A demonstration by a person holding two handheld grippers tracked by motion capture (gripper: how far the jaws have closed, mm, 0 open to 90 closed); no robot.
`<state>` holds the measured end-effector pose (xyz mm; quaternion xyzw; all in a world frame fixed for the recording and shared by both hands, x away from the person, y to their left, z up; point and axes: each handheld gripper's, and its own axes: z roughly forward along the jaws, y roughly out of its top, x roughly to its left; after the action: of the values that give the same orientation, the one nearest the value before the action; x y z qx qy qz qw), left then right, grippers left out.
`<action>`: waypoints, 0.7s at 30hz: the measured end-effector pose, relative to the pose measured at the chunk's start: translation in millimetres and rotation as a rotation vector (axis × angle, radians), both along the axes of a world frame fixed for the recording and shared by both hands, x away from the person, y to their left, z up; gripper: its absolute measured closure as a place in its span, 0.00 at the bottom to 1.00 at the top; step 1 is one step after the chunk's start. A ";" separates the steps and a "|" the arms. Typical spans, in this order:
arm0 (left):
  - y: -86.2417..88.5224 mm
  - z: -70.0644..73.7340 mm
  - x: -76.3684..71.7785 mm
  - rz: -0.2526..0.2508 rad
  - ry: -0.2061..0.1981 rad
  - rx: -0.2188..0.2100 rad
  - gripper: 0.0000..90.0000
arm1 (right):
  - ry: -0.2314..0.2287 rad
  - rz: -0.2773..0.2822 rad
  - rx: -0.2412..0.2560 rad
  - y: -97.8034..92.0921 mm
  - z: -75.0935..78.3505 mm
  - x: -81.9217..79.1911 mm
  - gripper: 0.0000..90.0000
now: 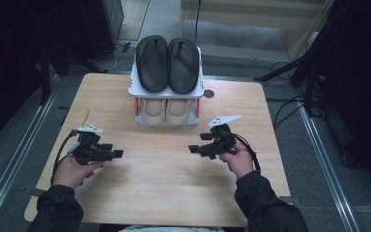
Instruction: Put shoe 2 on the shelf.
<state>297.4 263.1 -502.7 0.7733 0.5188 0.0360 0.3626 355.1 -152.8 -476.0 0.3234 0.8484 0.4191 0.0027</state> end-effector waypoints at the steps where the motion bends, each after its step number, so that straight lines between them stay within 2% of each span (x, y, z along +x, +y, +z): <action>1: 0.0 0.0 0.0 0.000 0.000 -0.001 0.43 | -0.002 -0.007 0.000 -2.5 -0.4 -0.5 0.28; 5: 0.2 0.5 -0.1 0.001 0.000 -0.005 0.42 | -0.010 -0.012 -0.014 -9.8 -2.5 -1.4 0.29; 6: 0.4 0.8 0.1 0.001 -0.002 -0.007 0.42 | -0.010 -0.019 -0.038 -11.7 -3.9 -2.2 0.28; 8: 0.5 0.9 0.1 0.002 -0.002 -0.010 0.42 | -0.010 -0.023 -0.050 -12.2 -4.3 -2.8 0.28; 10: 0.7 1.2 0.6 0.002 -0.004 -0.009 0.42 | -0.011 -0.031 -0.027 -15.6 -2.2 -5.0 0.28; 21: -0.1 1.6 1.3 -0.004 -0.002 -0.015 0.42 | -0.037 -0.083 -0.035 -33.0 0.4 -3.5 0.29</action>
<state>298.6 262.9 -501.1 0.7716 0.5172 0.0321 0.3690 351.6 -185.8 -475.6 0.3503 0.8413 0.4095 0.0416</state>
